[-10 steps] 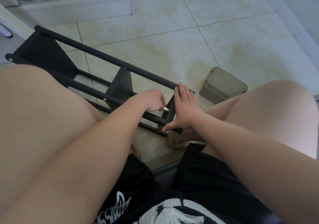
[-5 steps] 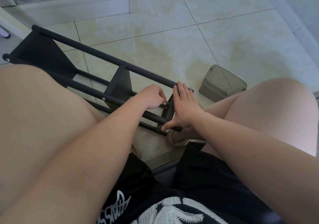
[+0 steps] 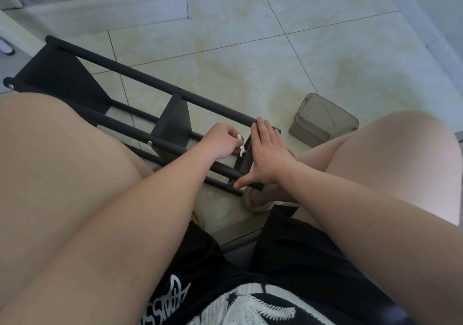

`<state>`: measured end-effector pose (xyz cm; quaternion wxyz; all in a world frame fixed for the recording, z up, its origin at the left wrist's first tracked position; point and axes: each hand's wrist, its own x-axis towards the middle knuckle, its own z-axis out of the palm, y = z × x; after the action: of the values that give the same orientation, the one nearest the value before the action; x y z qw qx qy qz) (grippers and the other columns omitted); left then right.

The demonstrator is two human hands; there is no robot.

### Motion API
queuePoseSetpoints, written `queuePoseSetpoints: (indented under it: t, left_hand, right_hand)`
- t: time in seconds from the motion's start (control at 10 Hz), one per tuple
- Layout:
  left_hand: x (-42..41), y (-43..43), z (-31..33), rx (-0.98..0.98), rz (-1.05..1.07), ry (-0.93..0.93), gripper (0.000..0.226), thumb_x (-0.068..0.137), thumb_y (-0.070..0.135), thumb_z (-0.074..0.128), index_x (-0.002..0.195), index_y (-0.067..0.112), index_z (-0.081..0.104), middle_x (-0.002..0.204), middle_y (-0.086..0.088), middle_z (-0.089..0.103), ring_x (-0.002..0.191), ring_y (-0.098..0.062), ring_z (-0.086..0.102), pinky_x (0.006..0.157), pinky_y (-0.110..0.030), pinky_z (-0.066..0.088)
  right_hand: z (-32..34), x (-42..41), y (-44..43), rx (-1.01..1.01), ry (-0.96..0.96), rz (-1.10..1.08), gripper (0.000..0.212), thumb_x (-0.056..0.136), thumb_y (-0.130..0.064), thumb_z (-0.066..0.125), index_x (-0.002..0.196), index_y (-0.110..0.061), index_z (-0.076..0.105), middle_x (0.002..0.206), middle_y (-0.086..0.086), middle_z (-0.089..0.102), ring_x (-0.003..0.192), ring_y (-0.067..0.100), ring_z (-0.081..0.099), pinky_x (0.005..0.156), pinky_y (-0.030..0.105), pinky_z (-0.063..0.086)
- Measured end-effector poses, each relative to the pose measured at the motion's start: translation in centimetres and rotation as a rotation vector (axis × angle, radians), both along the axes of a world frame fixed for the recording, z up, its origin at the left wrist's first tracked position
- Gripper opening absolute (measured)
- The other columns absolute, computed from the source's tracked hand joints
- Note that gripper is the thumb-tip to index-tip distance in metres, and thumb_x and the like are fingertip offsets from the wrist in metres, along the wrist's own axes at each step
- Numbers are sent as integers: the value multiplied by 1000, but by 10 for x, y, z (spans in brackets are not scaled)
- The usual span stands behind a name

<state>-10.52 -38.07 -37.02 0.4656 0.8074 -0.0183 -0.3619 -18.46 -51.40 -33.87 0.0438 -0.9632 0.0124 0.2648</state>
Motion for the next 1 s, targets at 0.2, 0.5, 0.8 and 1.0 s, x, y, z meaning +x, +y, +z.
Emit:
queuePoseSetpoints:
  t: [0.2,0.5,0.8,1.0]
  left_hand:
    - [-5,-3,6,-2,39,-50,12,90,15,65,90,27,65,81,0,75,70,-8,74,60,-22,45]
    - [-5,-4,4,45,7,-63,16,94,24,65,80,33,64,89,9,71,97,-15,68,84,-31,49]
    - [-3,-4,3,72,-47,-3,18,91,20,65,77,31,65,95,0,75,103,-22,69,98,-44,53]
    - [-2,-2,2,125,-106,-55,17,92,21,65,79,31,65,94,2,75,99,-19,69,86,-33,52]
  right_hand:
    - [0,0,1,2,0,-2,166,49,-94,67,157,-1,-19,165,17,-26,153,33,-24,123,45,-9]
    - [5,0,2,11,7,-6,164,51,-91,69,157,0,-18,165,18,-26,152,33,-24,125,46,-8]
    - [7,0,3,7,20,-3,164,52,-91,69,156,0,-19,164,17,-28,152,33,-25,126,46,-9]
    - [7,0,3,6,21,-5,163,53,-91,68,156,0,-19,164,18,-28,152,33,-26,126,46,-8]
